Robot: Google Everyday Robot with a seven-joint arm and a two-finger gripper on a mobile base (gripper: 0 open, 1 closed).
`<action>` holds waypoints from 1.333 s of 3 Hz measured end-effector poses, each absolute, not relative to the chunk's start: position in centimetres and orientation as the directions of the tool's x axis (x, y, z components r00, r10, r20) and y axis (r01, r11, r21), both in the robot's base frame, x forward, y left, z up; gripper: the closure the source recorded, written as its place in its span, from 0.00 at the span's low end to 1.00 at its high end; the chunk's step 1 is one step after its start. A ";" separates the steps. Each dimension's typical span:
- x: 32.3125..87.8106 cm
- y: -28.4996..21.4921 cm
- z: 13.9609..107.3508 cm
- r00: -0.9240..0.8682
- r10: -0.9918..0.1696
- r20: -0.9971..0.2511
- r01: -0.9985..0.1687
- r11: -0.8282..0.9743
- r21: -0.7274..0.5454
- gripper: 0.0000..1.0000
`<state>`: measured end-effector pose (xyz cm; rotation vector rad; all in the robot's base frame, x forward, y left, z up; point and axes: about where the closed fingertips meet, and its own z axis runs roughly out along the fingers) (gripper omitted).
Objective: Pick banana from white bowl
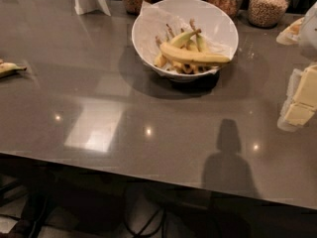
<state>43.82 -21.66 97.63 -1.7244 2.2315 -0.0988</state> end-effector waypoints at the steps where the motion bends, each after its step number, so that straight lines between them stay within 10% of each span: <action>1: 43.8 -21.7 97.6 -0.221 -0.953 -0.207 -0.931 0.270 -0.246 0.00; 4: 49.7 -17.7 98.2 -0.160 -0.906 -0.393 -0.886 0.307 -0.347 0.00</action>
Offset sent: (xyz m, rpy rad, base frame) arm 0.0114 0.0037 0.0005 0.0620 -0.0337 0.0018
